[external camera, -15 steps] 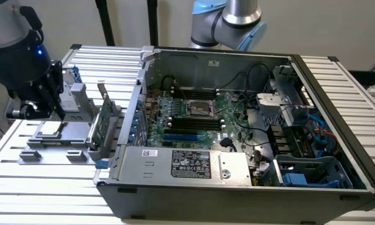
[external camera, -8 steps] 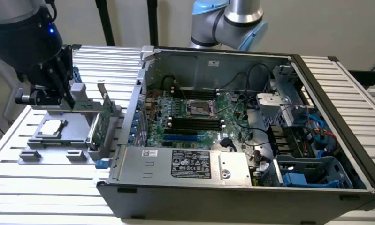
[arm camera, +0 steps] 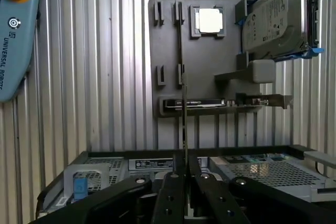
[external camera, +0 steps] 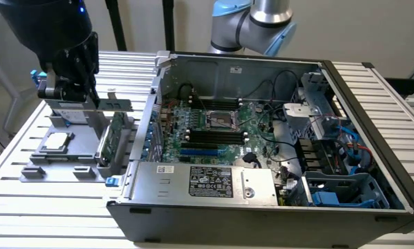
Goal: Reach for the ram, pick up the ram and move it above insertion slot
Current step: 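Pick up the ram and move it above insertion slot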
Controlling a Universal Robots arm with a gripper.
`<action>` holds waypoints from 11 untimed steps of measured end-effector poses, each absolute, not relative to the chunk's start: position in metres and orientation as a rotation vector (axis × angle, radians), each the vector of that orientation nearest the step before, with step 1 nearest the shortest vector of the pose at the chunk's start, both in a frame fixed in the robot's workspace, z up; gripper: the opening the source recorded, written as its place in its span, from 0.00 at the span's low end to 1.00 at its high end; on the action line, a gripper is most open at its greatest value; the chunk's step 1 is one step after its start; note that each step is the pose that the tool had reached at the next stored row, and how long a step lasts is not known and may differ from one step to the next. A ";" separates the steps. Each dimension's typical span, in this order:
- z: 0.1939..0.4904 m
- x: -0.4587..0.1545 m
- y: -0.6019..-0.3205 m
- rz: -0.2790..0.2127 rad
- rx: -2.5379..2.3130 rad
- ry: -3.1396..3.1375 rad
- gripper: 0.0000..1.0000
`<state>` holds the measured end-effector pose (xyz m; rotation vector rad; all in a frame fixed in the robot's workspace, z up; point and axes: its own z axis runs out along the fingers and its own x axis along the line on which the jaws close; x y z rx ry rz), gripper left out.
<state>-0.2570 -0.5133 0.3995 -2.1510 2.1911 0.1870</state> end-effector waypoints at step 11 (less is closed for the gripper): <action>0.400 -0.207 -0.513 0.198 -2.145 2.185 0.14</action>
